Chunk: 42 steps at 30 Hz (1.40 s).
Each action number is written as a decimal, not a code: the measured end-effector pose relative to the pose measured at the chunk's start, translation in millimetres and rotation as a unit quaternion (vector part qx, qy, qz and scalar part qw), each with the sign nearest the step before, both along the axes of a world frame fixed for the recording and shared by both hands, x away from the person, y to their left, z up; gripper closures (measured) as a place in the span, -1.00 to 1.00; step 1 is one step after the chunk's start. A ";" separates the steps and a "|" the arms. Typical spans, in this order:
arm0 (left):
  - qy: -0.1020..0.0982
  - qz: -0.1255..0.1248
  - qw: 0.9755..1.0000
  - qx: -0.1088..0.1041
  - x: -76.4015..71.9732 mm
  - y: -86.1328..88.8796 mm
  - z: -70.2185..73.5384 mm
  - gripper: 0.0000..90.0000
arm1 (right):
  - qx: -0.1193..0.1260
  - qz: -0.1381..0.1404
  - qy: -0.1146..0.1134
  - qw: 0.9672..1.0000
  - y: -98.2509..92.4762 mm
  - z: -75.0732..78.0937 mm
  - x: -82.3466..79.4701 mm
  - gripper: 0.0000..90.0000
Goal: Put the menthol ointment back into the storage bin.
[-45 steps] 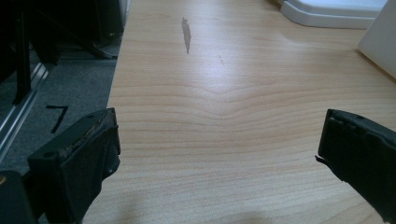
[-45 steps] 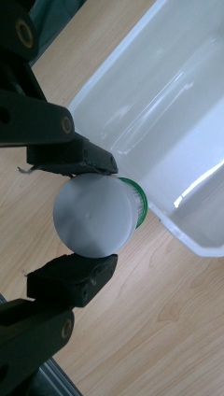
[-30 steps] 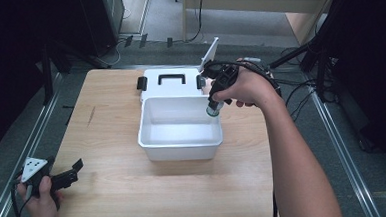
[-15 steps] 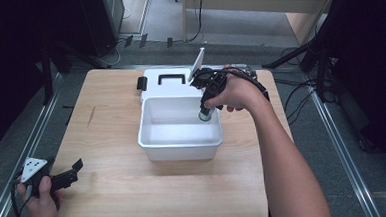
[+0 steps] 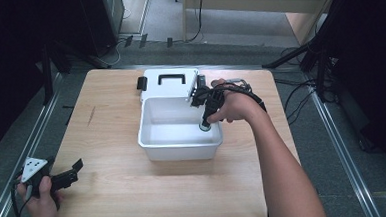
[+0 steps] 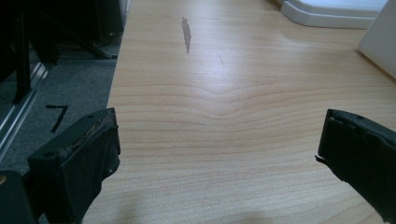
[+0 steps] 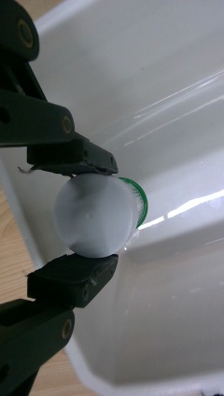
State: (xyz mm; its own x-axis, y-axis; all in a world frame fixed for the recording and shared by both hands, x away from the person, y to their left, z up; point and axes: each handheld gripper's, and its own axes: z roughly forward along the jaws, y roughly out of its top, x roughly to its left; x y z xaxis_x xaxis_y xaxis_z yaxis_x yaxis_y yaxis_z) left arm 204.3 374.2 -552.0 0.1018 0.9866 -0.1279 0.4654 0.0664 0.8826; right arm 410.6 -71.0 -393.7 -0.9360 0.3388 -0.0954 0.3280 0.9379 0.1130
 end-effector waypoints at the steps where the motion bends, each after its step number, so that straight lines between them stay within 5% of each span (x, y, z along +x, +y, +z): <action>1: 0.000 0.000 1.000 0.000 0.0 0.0 0.0 -1.00 | -0.002 0.004 0.000 1.000 0.4 -3.4 -0.4 0.15; 19: 0.001 -0.001 1.000 -0.001 -0.3 -0.3 0.2 -1.00 | -0.017 0.064 -0.026 0.997 9.0 -40.4 -8.4 0.15; 25: 0.001 -0.001 1.000 0.000 -0.2 0.1 0.0 -1.00 | -0.041 0.070 -0.026 0.996 13.7 -51.5 -10.4 0.15; 42: 0.001 -0.002 1.000 -0.006 0.2 0.2 0.0 -1.00 | -0.093 0.081 -0.031 0.992 20.3 -56.5 -11.7 0.14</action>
State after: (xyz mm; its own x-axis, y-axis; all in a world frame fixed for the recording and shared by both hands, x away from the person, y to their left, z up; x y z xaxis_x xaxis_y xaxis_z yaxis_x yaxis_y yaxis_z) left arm 204.5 374.4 -552.0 0.1053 0.9846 -0.1395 0.4683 0.0747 0.8804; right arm 398.9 -50.7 -450.2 -0.9671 0.1564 -0.2008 0.1697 0.9842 -0.0508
